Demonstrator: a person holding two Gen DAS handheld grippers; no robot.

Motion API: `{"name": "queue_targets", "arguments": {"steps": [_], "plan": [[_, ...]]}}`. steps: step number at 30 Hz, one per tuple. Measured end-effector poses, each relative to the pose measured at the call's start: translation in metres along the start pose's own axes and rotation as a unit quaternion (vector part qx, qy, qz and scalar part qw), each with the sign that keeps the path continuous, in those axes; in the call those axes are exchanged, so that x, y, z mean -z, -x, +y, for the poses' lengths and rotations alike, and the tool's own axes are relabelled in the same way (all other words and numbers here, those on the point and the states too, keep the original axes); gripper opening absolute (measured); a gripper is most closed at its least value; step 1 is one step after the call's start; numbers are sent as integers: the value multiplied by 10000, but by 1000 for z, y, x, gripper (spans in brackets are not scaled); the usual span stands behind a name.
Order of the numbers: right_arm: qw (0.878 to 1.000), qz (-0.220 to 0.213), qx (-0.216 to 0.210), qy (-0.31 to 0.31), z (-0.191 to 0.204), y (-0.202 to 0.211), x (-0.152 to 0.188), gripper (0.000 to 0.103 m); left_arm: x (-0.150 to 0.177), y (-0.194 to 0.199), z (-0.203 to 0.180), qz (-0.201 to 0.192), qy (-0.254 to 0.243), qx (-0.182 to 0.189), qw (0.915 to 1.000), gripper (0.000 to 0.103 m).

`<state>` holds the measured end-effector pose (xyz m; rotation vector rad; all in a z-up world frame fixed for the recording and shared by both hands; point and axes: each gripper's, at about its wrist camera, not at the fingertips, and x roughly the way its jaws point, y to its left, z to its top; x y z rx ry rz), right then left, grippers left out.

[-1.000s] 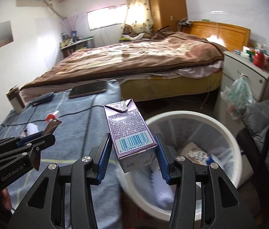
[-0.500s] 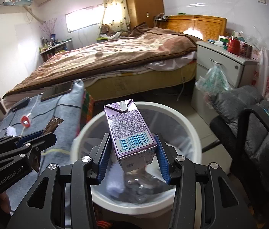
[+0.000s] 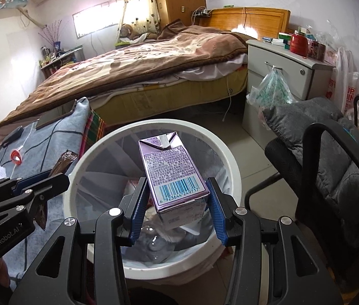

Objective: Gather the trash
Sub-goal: 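Open both grippers to drop the wrapper and carton into the bin, then move both tools back over the remaining trash on the bed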

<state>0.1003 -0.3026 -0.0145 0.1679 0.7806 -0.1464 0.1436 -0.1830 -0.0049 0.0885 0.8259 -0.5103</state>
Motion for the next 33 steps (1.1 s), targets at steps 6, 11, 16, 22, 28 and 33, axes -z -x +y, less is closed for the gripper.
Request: {"name": "queue_targets", "arguments": {"steps": [6, 11, 16, 22, 28, 33], "plan": [[9998, 64, 160, 80, 0, -4, 1, 48, 0, -3, 2, 27, 52, -30, 10000, 31], [9999, 93, 128, -62, -3, -4, 1, 56, 0, 0, 4, -15, 45, -64, 10000, 52], [9998, 70, 163, -43, 0, -3, 2, 57, 2, 2, 10, -8, 111, -135, 9998, 59], [9999, 47, 148, -37, 5, -1, 2, 57, 5, 11, 18, -96, 120, -229, 9996, 59], [9999, 10, 108, -39, 13, 2, 3, 57, 10, 24, 35, -177, 262, -313, 9990, 59], [9999, -76, 56, 84, 26, 7, 2, 57, 14, 37, 48, -290, 350, -396, 9982, 59]]}}
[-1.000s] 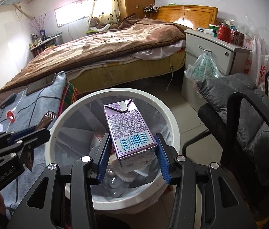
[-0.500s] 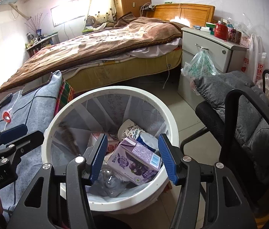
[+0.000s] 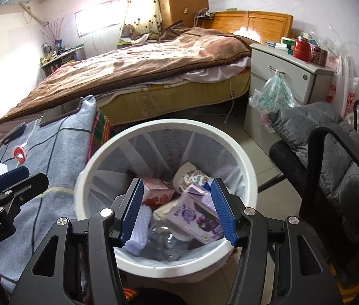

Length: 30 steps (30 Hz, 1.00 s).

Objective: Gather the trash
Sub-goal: 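Move both tools back over the remaining trash on the bed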

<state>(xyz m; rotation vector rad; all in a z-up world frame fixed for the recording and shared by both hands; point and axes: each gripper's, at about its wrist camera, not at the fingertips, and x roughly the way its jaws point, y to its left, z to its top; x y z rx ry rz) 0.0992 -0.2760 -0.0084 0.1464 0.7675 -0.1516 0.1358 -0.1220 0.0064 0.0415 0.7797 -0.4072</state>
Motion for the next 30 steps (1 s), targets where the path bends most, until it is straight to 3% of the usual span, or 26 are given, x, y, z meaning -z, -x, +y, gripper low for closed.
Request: {"name": "queue_targets", "arguments": {"steps": [16, 30], "plan": [[9977, -298, -444, 422, 56, 12, -4, 57, 15, 44, 62, -322, 338, -493, 9977, 60], [9899, -386, -1052, 867, 119, 15, -2, 57, 37, 78, 135, -479, 795, -1061, 9900, 60]]}}
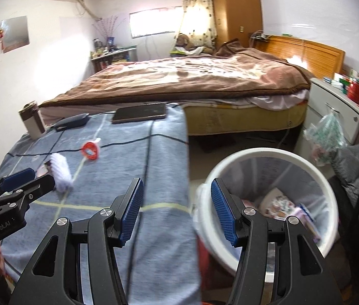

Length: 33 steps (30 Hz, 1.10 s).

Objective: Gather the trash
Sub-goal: 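Move both tools back over the remaining trash on the bed, then grasp the white foam mesh sleeve with the right gripper while the left gripper approaches the clear cup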

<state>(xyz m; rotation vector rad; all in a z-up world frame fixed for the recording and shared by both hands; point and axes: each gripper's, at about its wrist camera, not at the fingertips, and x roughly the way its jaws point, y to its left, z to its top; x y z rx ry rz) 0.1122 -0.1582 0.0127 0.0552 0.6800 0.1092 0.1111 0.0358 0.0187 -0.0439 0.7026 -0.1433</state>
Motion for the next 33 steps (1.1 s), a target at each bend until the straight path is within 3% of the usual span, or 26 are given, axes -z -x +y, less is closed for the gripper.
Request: {"name": "queue_targets", "arguments": {"steps": [22, 33], "plan": [[9931, 282, -954, 622, 99, -42, -10, 63, 11, 8, 133, 28, 797, -706, 9943, 65], [9841, 575, -1309, 1050, 149, -75, -10, 63, 13, -7, 166, 196, 942, -749, 9925, 65]]}}
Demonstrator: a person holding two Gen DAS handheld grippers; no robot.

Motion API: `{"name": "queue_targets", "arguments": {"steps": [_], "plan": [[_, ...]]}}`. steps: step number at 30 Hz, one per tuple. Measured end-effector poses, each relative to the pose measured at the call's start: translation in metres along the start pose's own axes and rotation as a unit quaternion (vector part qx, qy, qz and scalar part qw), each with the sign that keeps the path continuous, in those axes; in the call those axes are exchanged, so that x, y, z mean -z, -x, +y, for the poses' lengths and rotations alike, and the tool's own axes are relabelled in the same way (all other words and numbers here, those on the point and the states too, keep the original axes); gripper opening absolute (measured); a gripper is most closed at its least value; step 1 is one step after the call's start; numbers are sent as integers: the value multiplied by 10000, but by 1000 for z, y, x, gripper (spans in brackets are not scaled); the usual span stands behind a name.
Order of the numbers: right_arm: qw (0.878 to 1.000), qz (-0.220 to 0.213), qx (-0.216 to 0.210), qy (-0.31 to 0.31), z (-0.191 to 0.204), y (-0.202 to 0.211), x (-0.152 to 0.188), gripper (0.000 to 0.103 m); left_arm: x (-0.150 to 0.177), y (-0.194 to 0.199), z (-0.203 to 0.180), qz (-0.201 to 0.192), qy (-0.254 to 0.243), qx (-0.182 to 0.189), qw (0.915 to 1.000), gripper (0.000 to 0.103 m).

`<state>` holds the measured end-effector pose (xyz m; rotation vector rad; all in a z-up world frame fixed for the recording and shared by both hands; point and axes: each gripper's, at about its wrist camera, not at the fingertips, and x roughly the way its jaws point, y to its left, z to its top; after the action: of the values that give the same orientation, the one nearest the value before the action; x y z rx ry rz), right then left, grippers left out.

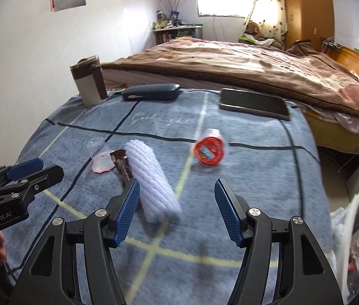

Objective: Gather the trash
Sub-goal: 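Grasp the white foam mesh sleeve with the right gripper while the left gripper approaches the clear cup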

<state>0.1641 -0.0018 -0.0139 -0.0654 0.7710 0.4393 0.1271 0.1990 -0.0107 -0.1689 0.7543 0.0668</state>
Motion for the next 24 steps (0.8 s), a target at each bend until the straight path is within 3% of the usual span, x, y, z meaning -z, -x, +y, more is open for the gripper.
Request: {"name": "queue_targets", "arguments": {"steps": [10, 14, 24], "plan": [[9982, 384, -55, 458, 23, -30, -5, 63, -10, -20, 12, 113, 15, 83, 9999, 65], [9985, 440, -111, 303, 19, -34, -5, 62, -15, -26, 9, 135, -41, 170, 9998, 65], [9981, 574, -9, 208, 16, -42, -3, 31, -23, -47, -2, 234, -153, 210, 9994, 65]]}}
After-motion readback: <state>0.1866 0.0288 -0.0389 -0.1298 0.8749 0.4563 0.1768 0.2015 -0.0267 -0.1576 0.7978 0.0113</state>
